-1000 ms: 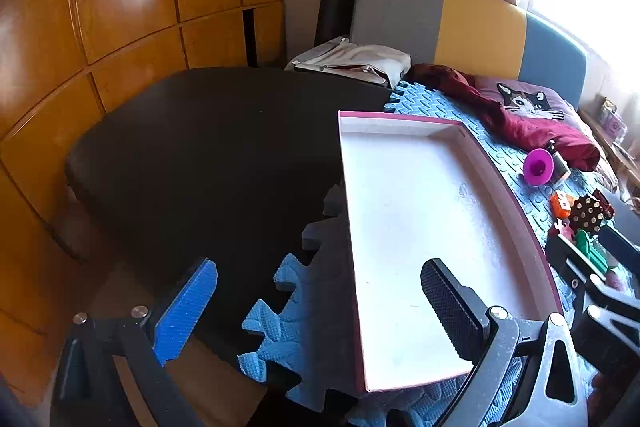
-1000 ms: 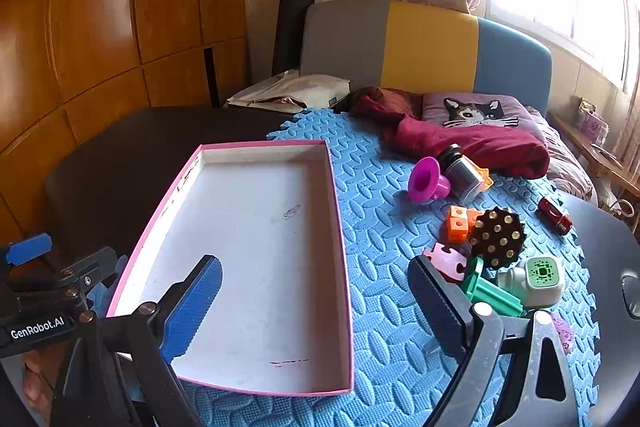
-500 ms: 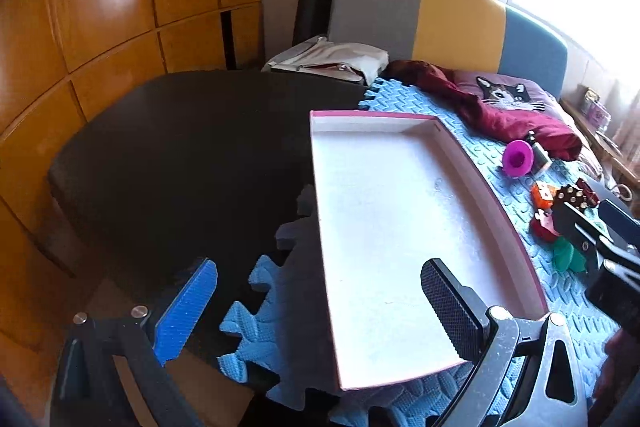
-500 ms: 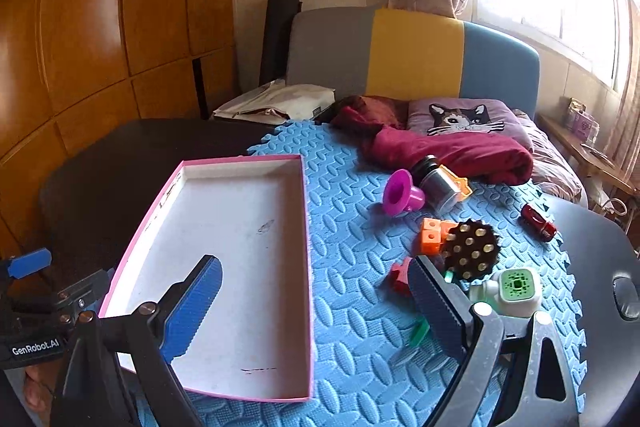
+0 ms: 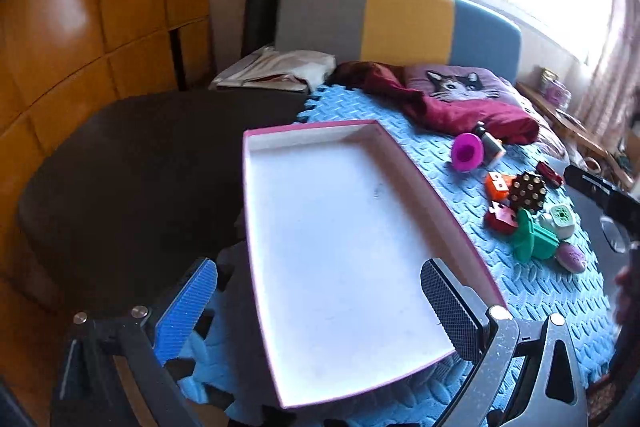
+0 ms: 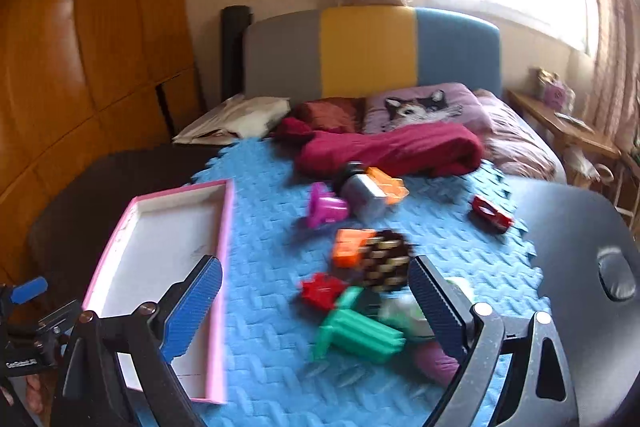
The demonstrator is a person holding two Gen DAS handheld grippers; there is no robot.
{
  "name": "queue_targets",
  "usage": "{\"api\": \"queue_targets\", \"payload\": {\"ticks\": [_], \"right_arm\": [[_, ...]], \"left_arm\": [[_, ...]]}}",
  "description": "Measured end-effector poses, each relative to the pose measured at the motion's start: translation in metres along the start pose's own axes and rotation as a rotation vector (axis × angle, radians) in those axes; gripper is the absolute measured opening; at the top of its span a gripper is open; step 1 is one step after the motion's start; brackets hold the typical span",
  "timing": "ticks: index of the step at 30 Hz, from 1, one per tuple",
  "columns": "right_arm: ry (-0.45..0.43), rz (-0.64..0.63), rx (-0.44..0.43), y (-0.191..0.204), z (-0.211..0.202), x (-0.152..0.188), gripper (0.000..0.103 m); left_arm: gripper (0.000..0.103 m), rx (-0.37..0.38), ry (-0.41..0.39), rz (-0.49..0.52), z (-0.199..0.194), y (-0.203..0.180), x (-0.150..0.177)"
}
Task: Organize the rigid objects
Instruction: 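Move both tools from the tray toward the toys on the mat, then grasp the green spool block with the left tool while the right tool grasps the red cylinder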
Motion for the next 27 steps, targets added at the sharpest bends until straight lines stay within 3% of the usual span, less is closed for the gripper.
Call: {"api": "queue_targets", "payload": {"ticks": [7, 10, 17, 27], "right_arm": [[-0.01, 0.185, 0.093, -0.105, -0.009, 0.002, 0.096], [-0.025, 0.383, 0.078, -0.143, -0.011, 0.012, 0.096], [-0.03, 0.455, 0.061, -0.154, -0.01, 0.016, 0.096], [-0.034, 0.451, 0.05, -0.154, -0.01, 0.015, 0.096]], "left_arm": [[0.103, 0.124, -0.028, 0.108, -0.004, -0.05, -0.018], [0.103, 0.154, -0.052, 0.159, -0.007, -0.075, -0.023], [0.103, 0.303, 0.013, 0.296, 0.001, -0.157, -0.023], [0.102, 0.355, 0.12, 0.429, 0.033, -0.24, -0.008]]}}
Point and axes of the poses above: each gripper's, at about its wrist camera, not at the fingertips, and z roughly the way its jaws point, y to its left, x to its underside, the point moved 9 cm from there along z, roughly the way its jaws point, and after that the axes turned 9 degrees about -x, right-handed, at the moved point
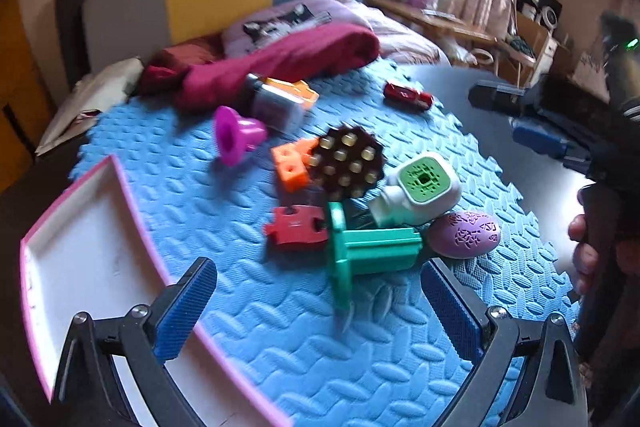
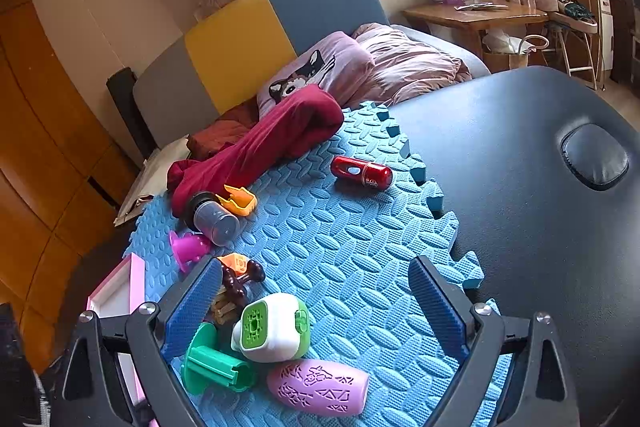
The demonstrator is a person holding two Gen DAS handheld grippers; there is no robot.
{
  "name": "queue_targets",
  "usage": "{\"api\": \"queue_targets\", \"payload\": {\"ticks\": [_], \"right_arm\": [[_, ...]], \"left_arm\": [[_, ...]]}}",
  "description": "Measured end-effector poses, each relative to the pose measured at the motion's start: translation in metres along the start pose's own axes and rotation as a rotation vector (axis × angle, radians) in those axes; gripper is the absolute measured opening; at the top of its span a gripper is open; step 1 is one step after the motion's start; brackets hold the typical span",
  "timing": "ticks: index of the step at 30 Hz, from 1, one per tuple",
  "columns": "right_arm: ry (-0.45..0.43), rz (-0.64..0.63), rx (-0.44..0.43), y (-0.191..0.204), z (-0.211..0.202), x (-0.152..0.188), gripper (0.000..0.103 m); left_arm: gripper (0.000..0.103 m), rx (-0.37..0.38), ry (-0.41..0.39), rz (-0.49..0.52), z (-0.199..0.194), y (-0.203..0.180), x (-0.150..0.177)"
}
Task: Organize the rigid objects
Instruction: 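Grasp the green spool block with the left tool while the right tool grasps the red cylinder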
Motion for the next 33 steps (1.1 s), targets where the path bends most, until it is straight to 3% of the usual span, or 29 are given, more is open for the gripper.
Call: {"api": "queue_targets", "payload": {"ticks": [8, 10, 12, 26, 33], "right_arm": [[0.009, 0.019, -0.019, -0.002, 0.001, 0.0, 0.096], [0.011, 0.028, -0.019, -0.003, 0.002, 0.0, 0.096], [0.016, 0.032, -0.015, -0.003, 0.003, 0.001, 0.096], [0.12, 0.022, 0.019, -0.006, 0.023, 0.014, 0.096], [0.157, -0.087, 0.097, -0.01, 0.054, -0.022, 0.096]], "left_arm": [[0.097, 0.036, 0.072, 0.028, 0.035, -0.025, -0.004], [0.082, 0.036, 0.084, 0.025, 0.044, -0.027, -0.003], [0.059, 0.046, 0.111, 0.017, 0.053, -0.028, 0.001], [0.059, 0.082, -0.009, -0.05, 0.015, -0.006, 0.014], [0.059, 0.113, -0.077, -0.082, -0.018, 0.008, 0.013]]}}
Point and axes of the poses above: each gripper's, at about its wrist camera, not at the fingertips, and z roughly the way its jaws point, y to its left, x to its underside, the point moved 9 cm from there along z, roughly the way its jaws point, and after that the axes turned 9 degrees about -x, right-handed, at the moved point
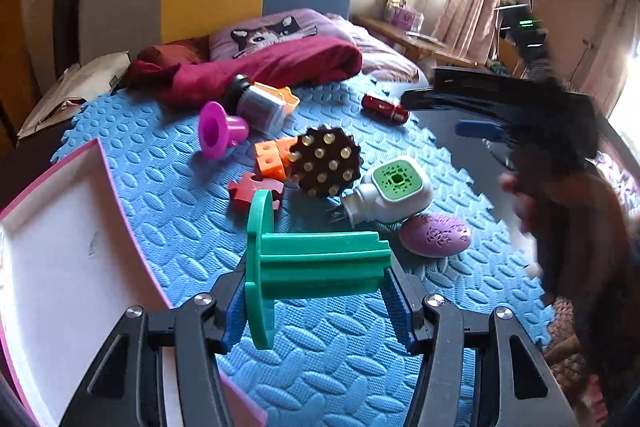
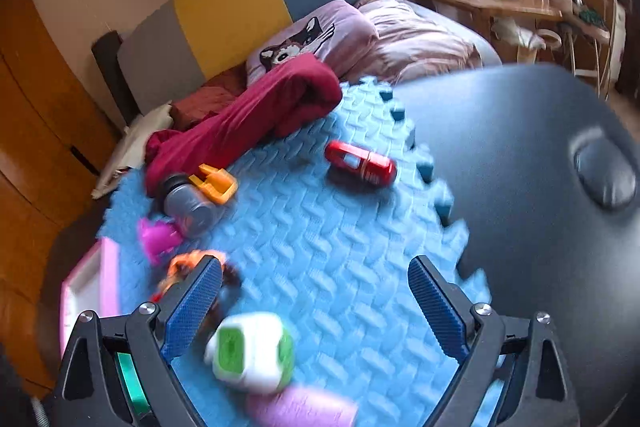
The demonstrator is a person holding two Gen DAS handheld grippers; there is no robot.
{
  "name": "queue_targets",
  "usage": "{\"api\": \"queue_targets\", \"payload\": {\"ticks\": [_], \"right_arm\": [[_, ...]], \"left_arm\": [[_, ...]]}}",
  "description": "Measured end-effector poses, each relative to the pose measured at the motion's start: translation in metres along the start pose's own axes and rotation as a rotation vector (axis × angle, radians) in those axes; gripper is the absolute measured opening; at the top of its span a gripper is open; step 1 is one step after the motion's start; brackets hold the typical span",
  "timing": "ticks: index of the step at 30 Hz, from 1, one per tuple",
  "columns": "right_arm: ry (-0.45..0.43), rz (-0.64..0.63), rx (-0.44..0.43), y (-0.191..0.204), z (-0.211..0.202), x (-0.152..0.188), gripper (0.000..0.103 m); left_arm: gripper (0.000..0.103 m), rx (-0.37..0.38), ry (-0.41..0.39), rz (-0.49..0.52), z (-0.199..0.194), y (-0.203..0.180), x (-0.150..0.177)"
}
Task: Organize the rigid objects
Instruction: 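Grasp the green spool block with the left tool while the right tool grasps the red cylinder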
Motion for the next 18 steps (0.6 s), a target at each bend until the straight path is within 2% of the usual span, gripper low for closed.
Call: {"api": "queue_targets", "payload": {"ticks": [5, 11, 15, 17, 18], "right_arm": [[0.044, -0.138, 0.1, -0.011, 0.03, -0.033, 0.095], [0.118, -0.207, 0.119, -0.019, 0.067, -0.054, 0.086], [0.172, -0.224, 0.138, -0.023, 0.09, -0.055, 0.082], [0.219, -0.216, 0.13, -0.027, 0.104, -0.047, 0.065], [0.235, -0.208, 0.132, -0.029, 0.108, -0.043, 0.042]], "left_arm": [[0.059, 0.017, -0.018, -0.032, -0.015, 0.011, -0.001], [0.059, 0.026, -0.032, -0.074, -0.029, 0.022, -0.001], [0.059, 0.023, -0.031, -0.092, -0.031, 0.029, 0.001], [0.059, 0.022, -0.027, -0.109, -0.032, 0.035, 0.002], [0.059, 0.018, -0.026, -0.116, -0.033, 0.037, 0.003]]}}
Point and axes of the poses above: each gripper's, at about its wrist camera, not at the fingertips, and z roughly the way its jaws point, y to its left, x to its underside, the point moved 9 cm from there along z, roughly the way its jaws point, and after that the axes turned 9 degrees about -x, right-handed, at the moved point
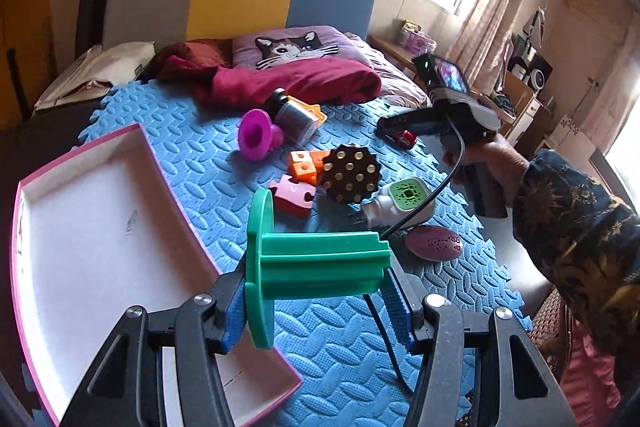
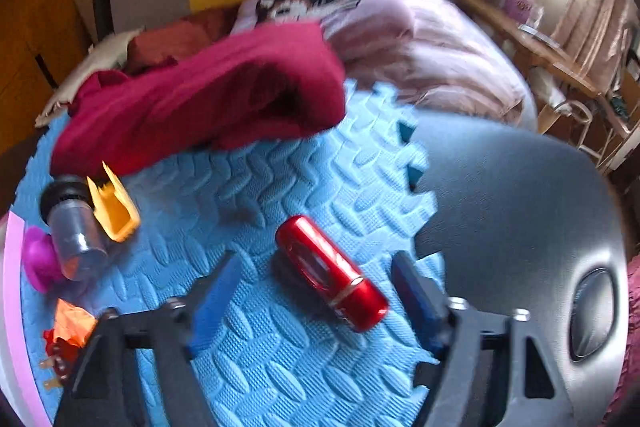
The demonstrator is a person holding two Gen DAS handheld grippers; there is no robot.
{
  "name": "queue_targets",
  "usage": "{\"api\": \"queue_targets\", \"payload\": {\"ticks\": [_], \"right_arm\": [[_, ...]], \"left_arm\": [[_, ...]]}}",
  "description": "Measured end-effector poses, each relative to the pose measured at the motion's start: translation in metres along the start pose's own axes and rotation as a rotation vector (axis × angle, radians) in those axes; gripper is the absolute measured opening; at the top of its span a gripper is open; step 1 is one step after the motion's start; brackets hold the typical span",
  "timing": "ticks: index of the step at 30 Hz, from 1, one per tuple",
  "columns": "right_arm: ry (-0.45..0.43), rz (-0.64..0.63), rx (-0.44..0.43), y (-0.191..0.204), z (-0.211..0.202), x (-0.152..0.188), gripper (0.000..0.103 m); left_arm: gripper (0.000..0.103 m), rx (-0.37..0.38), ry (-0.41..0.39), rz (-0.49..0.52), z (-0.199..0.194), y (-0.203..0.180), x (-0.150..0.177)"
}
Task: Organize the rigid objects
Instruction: 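Grasp the green spool block with the left tool while the right tool grasps the red cylinder, then carry the green spool block into the tray and open the left tool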
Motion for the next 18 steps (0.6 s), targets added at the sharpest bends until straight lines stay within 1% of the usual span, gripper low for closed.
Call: {"api": "queue_targets", "payload": {"ticks": [2, 3, 9, 11, 13, 17, 18], "right_arm": [[-0.025, 0.018, -0.004, -0.001, -0.002, 0.003, 0.033], [-0.026, 0.021, -0.016, 0.0, -0.003, 0.005, 0.026], [-0.063, 0.017, -0.048, 0.003, -0.008, 0.019, 0.026], [-0.089, 0.009, -0.052, 0.004, -0.01, 0.022, 0.027], [-0.115, -0.007, -0.041, 0.006, -0.012, 0.024, 0.026], [-0.184, -0.055, -0.009, 0.009, -0.013, 0.026, 0.026], [-0.183, -0.052, -0.013, 0.008, -0.013, 0.026, 0.026]], "left_arm": [[0.059, -0.005, -0.002, -0.016, -0.003, 0.006, 0.001], [0.059, -0.008, -0.005, -0.03, -0.005, 0.011, 0.001], [0.059, -0.035, -0.014, -0.101, -0.018, 0.042, 0.005], [0.059, -0.047, -0.013, -0.133, -0.022, 0.055, 0.008], [0.059, -0.084, -0.012, -0.173, -0.025, 0.075, 0.012], [0.059, -0.137, 0.019, -0.279, -0.025, 0.115, 0.022], [0.059, -0.16, 0.022, -0.304, -0.025, 0.127, 0.023]]}}
Point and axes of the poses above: each gripper's, at about its wrist camera, not at the fingertips, and z roughly the way its jaws point, y to its left, x to its underside, the point moved 9 cm from there along z, roughly the way its jaws point, and after that the axes turned 9 degrees about -x, right-handed, at the moved point
